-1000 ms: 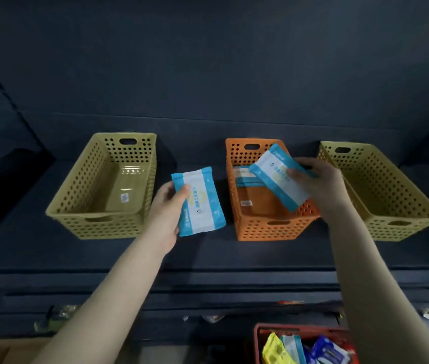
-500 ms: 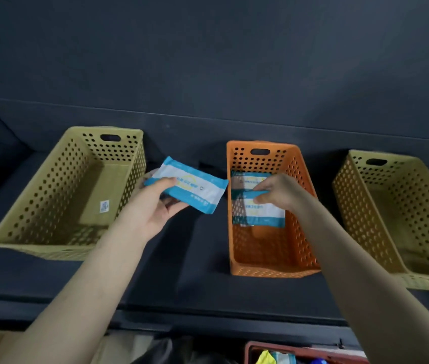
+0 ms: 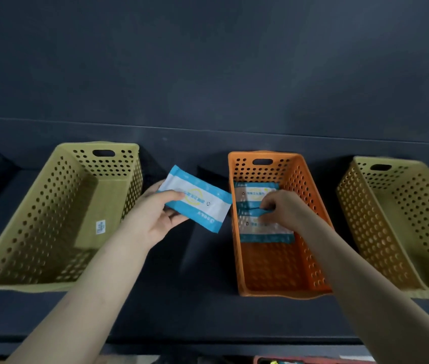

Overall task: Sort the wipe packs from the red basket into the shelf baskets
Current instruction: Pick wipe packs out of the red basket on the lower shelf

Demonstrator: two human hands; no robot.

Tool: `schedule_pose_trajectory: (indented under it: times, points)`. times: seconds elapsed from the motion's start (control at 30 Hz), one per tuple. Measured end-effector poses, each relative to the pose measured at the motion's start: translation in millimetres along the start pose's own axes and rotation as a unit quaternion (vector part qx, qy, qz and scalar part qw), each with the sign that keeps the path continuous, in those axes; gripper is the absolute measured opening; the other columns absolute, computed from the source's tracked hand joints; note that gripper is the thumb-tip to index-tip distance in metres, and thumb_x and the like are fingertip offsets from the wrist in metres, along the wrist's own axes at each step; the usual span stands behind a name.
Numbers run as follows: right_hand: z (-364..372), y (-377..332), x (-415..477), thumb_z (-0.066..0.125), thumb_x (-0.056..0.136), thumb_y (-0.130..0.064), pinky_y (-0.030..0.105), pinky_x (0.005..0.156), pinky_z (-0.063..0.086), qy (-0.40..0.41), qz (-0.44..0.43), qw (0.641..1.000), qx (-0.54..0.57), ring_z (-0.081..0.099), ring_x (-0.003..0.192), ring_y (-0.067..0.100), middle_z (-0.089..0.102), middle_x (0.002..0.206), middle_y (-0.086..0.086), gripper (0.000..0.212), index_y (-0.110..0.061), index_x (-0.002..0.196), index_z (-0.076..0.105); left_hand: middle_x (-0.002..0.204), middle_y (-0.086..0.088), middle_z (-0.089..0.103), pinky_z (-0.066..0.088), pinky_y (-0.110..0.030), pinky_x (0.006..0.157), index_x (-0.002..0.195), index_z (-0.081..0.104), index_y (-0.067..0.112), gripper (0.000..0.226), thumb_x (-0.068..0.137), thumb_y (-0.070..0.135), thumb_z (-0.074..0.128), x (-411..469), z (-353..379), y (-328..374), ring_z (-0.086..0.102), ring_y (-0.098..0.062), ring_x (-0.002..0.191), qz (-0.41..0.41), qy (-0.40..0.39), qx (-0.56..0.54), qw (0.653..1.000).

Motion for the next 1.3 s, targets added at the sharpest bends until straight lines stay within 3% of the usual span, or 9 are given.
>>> schedule_pose_trajectory:
  times: [0.17,0.37,0.63,0.73,0.83,0.97,1.17,1.23,1.3]
  points:
    - [1,-5,1,0.074,0.079,-0.035,0.032,0.086,0.052,0.007,0.014,0.997,-0.078,0.06,0.091,0.011,0.063,0.104,-0.009,0.026,-0.029,0.102,0.066,0.101,-0.011,0.072,0.061,-0.038,0.063,0.108,0.062,0.01,0.017,0.092,0.007,0.061,0,-9,4,0.071,-0.023,0.09,-0.004,0.043,-0.024,0.999]
    - [-4,-11,-6,0.074,0.078,-0.039,0.033,0.09,0.047,0.05,0.013,0.99,-0.133,0.049,0.102,0.013,0.055,0.104,-0.009,0.024,-0.029,0.096,0.06,0.103,-0.006,0.071,0.056,-0.034,0.068,0.107,0.06,0.015,0.017,0.09,0.014,0.064,0,-22,15,0.068,-0.02,0.095,0.034,0.091,-0.001,0.995]
    - [-18,-2,-12,0.072,0.083,-0.033,0.02,0.076,0.048,0.04,0.012,0.998,0.047,0.06,0.092,0.009,0.066,0.104,-0.01,0.031,-0.02,0.111,0.066,0.092,-0.004,0.072,0.055,-0.027,0.057,0.089,0.053,0.018,0.013,0.092,0.009,0.061,-9,-17,29,0.069,-0.017,0.083,0.079,0.068,-0.005,0.995]
    - [-32,-3,-26,0.068,0.086,-0.038,0.024,0.078,0.048,0.056,0.008,0.986,0.155,0.06,0.095,0.008,0.064,0.105,-0.013,0.03,-0.022,0.111,0.068,0.105,-0.004,0.068,0.06,-0.04,0.065,0.107,0.055,0.023,0.03,0.091,-0.002,0.058,-16,0,35,0.071,-0.022,0.089,0.102,0.022,-0.022,0.994]
    - [-40,-15,-45,0.063,0.089,-0.041,0.037,0.09,0.055,0.048,0.009,0.935,0.35,0.068,0.095,0.012,0.072,0.103,-0.005,0.029,-0.021,0.111,0.067,0.109,-0.007,0.07,0.058,-0.046,0.077,0.121,0.056,0.023,0.042,0.09,-0.006,0.055,-20,27,34,0.072,-0.025,0.092,0.101,-0.033,-0.016,0.994]
    - [-39,-35,-62,0.054,0.093,-0.045,0.034,0.091,0.053,0.0,-0.006,0.844,0.537,0.069,0.103,0.015,0.073,0.11,-0.002,0.038,-0.02,0.121,0.063,0.106,-0.01,0.073,0.058,-0.036,0.074,0.112,0.06,0.012,0.029,0.087,-0.002,0.062,-22,64,15,0.072,-0.023,0.093,0.086,-0.085,0.043,0.992]
    - [-41,-26,-63,0.067,0.086,-0.004,0.052,0.091,0.053,0.094,0.027,0.727,0.679,0.067,0.103,0.031,0.067,0.118,0.014,0.052,-0.02,0.133,0.052,0.094,0.003,0.073,0.052,-0.023,0.079,0.098,0.07,0.017,0.013,0.085,0.014,0.071,-26,92,-5,0.068,-0.008,0.091,0.191,-0.112,0.242,0.945]
    - [-56,-13,-64,0.065,0.086,-0.001,0.052,0.086,0.056,0.14,0.024,0.765,0.628,0.069,0.1,0.029,0.066,0.117,0.011,0.053,-0.019,0.133,0.05,0.099,0.011,0.071,0.049,-0.016,0.082,0.102,0.069,0.025,0.013,0.089,0.022,0.067,-22,87,-2,0.064,0.002,0.093,0.228,-0.081,0.31,0.919]
    - [-74,-2,-64,0.061,0.088,0.002,0.048,0.085,0.057,0.182,0.007,0.86,0.476,0.067,0.1,0.029,0.065,0.116,0.011,0.049,-0.014,0.133,0.048,0.113,0.014,0.064,0.045,-0.015,0.086,0.115,0.062,0.03,0.025,0.091,0.025,0.065,-16,80,0,0.058,0.004,0.099,0.233,-0.059,0.328,0.913]
Point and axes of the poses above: each hand's wrist, its own x-axis towards the middle knuckle, its own z-axis out of the palm, y = z × x, the point moved 7 cm from there along x, towards the middle knuckle
